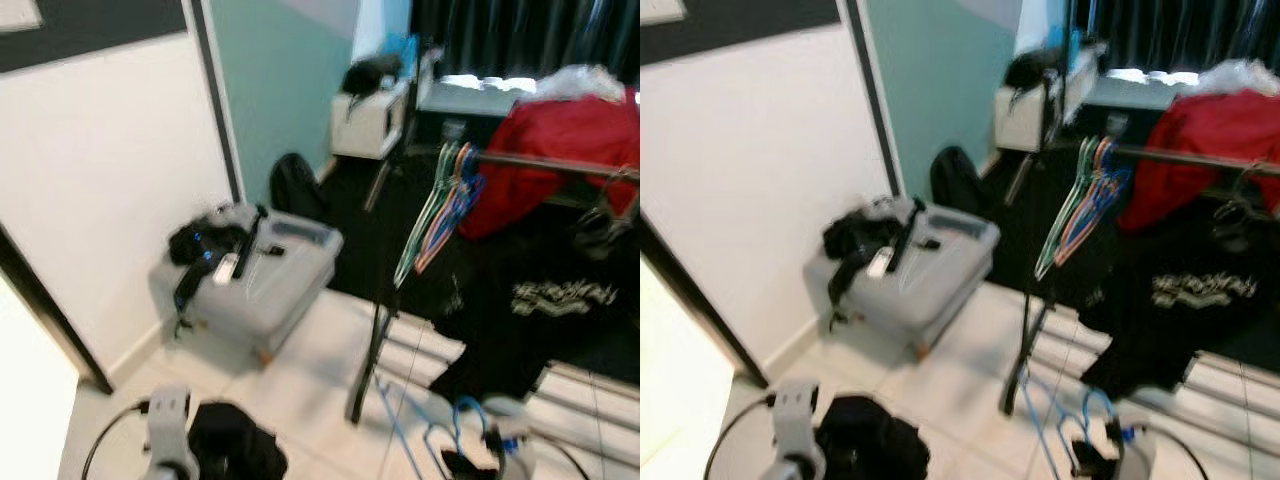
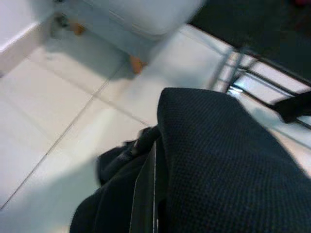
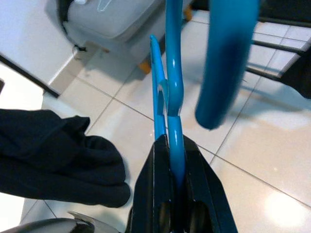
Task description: Hang hanger
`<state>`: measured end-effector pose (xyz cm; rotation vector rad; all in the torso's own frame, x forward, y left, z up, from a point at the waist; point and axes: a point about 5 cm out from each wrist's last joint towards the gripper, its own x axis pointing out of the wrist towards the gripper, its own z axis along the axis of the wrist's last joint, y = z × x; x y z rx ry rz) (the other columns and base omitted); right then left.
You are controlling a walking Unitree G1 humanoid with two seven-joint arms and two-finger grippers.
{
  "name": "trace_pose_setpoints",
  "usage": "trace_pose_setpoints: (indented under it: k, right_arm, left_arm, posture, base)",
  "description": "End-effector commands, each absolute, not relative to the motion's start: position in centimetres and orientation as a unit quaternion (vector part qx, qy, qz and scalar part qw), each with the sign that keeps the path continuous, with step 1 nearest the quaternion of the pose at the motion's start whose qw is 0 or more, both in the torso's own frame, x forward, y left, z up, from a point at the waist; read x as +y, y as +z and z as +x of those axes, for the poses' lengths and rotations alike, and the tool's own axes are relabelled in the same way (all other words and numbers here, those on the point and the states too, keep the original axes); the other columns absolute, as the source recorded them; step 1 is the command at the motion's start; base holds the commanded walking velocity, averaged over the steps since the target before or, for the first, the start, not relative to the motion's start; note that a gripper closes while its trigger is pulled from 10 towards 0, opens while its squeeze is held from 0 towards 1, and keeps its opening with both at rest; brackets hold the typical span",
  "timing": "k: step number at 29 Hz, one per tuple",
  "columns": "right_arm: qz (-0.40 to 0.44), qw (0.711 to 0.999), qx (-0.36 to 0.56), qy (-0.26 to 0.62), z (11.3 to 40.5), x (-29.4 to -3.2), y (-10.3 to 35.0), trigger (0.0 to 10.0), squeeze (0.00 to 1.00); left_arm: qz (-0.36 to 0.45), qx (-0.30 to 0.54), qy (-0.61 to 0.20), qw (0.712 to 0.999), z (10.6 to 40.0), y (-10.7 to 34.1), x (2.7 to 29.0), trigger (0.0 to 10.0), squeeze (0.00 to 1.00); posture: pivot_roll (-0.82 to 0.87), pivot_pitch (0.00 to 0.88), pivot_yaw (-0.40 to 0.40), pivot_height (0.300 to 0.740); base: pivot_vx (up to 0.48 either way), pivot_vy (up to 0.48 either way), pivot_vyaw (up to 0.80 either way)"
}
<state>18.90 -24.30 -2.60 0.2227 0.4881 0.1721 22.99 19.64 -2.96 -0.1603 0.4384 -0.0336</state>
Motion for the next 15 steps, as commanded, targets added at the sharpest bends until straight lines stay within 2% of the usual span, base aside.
trace_pose_setpoints:
  k: [1,15]
  right_arm:
    - [0.11,0.959,0.243,0.091,18.67,-23.89,-2.69,10.0,0.0]
    - [0.109,0.961,0.235,0.097,18.84,-23.65,-2.27,10.0,0.0]
  left_arm:
    - [-0.074,0.21,-0.018,0.975,23.16,-2.73,19.85,10.0,0.0]
    - [-0.074,0.201,-0.019,0.977,23.33,-2.43,19.72,10.0,0.0]
  posture:
    - [-0.06,0.0,0.02,0.74]
    - [-0.06,0.0,0.016,0.74]
  base:
    - [0.0,0.0,0.72]
    - [0.0,0.0,0.72]
